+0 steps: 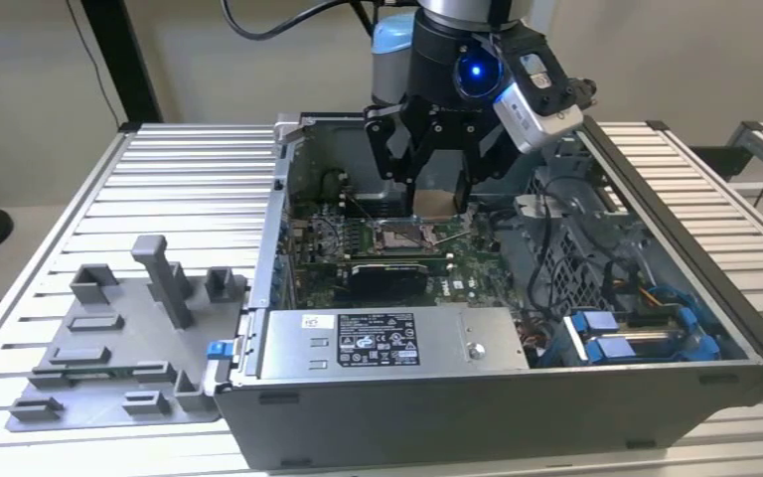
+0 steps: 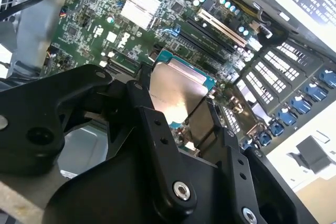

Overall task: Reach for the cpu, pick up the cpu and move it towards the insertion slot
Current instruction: 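Pick up the cpu and move it towards the insertion slot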

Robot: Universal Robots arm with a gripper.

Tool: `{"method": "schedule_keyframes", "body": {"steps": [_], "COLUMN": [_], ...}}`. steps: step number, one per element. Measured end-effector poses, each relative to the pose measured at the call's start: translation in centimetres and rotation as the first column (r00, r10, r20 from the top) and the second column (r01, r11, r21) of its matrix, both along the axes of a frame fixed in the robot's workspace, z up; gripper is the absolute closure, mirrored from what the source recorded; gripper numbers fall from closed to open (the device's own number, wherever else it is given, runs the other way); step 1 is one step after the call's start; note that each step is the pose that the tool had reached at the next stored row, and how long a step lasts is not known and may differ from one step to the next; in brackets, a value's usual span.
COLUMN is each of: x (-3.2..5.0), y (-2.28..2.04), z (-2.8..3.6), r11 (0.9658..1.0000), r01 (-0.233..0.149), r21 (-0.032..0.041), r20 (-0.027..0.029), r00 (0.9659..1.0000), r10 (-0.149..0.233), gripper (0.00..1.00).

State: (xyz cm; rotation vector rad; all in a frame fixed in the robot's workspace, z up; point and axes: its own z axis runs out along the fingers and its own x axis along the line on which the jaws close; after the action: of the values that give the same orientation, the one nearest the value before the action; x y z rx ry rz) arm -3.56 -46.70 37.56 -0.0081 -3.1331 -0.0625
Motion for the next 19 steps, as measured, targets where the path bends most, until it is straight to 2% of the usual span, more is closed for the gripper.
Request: {"method": "schedule_keyframes", "body": {"steps": [6, 19], "x": [0.0, 0.0], "y": [0.17, 1.63], "z": [-0.01, -0.15], "r11": [1.0, 1.0], "r01": [0.0, 0.0], "r21": [-0.0001, -0.0001], "r20": [0.0, 0.0], "r00": [1.0, 1.0], "r10": [0.0, 0.0], "gripper": [1.0, 1.0]}}
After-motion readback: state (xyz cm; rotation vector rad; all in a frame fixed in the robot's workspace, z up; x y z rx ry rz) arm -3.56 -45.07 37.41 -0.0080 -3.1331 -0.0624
